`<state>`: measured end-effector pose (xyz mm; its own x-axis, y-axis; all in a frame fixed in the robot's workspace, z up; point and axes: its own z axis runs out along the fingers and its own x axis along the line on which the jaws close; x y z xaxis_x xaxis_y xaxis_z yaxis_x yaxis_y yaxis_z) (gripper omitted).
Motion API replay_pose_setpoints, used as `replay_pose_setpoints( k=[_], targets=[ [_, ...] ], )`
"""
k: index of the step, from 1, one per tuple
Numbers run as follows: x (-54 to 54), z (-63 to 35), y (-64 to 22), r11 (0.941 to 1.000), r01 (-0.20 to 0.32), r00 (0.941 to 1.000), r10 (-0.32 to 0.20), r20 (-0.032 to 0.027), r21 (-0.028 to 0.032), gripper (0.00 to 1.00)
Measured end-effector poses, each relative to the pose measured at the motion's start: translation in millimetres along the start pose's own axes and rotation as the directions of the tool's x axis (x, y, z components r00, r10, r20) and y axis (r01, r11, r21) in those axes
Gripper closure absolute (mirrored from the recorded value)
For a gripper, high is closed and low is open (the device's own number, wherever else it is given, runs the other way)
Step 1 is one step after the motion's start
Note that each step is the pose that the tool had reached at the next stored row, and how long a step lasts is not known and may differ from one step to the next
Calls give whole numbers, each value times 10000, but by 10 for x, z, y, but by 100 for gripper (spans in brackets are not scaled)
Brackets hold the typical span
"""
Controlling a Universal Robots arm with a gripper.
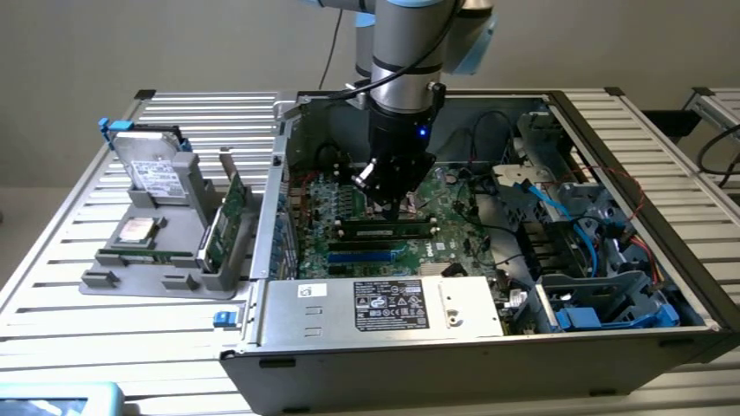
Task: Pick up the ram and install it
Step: 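Press down the ram until it locks into place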
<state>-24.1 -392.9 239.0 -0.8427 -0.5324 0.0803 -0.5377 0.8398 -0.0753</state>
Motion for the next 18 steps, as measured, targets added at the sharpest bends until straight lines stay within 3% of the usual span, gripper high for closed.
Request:
replay_pose_setpoints(
  k=[8, 15, 18],
  targets=[
    [0, -1, 0, 9954, -952, 9955, 952, -8, -31, 89],
    [0, 0, 0, 9844, -1757, 9844, 1757, -6, -55, 89],
    [0, 0, -1, 9790, -2040, 9790, 2040, 7, -25, 89]
  ],
)
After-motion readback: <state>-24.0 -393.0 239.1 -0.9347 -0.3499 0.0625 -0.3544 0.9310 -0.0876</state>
